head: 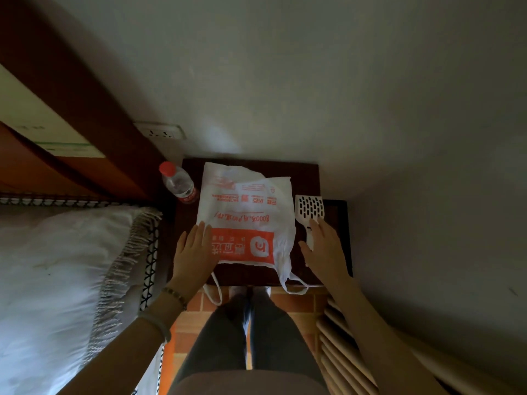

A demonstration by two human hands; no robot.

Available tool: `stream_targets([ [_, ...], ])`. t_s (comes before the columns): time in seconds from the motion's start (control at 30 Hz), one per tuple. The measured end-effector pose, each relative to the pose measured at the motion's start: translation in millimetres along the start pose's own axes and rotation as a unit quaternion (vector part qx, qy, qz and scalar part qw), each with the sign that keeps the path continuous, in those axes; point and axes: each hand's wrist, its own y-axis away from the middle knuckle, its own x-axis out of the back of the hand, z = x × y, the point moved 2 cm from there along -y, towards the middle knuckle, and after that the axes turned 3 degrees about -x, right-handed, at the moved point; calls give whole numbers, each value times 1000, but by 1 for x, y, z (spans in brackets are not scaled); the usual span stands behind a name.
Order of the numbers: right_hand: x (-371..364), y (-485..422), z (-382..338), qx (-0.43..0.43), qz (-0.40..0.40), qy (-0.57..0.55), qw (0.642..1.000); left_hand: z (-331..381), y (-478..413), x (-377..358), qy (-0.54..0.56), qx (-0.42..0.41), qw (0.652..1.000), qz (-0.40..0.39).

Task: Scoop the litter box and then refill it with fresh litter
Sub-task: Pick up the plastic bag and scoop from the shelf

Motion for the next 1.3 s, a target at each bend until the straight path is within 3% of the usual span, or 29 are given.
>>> stream_targets([
  [0.2, -36, -25, 28, -48, -7, -16, 999, -17, -34, -39, 21, 69, 997, -38],
  [0.57, -95, -63, 63, -179, 3, -28, 983, -23, -58, -85, 165, 221, 960, -36],
  [0.77, -110, -75, 69, -200, -11, -12, 980, -26, -69, -92, 233, 278, 931, -35],
  [0.97, -119, -75, 71, -232, -27, -17, 972, -34, -81, -91, 333, 354, 874, -22],
  [1.2, -107, -69, 70, -260, 10, -73, 963, -32, -88, -73, 375, 373, 848, -42],
  [1.3, -91, -63, 65, -260, 34, -103, 959, -20, -87, -53, 436, 339, 833, -23],
])
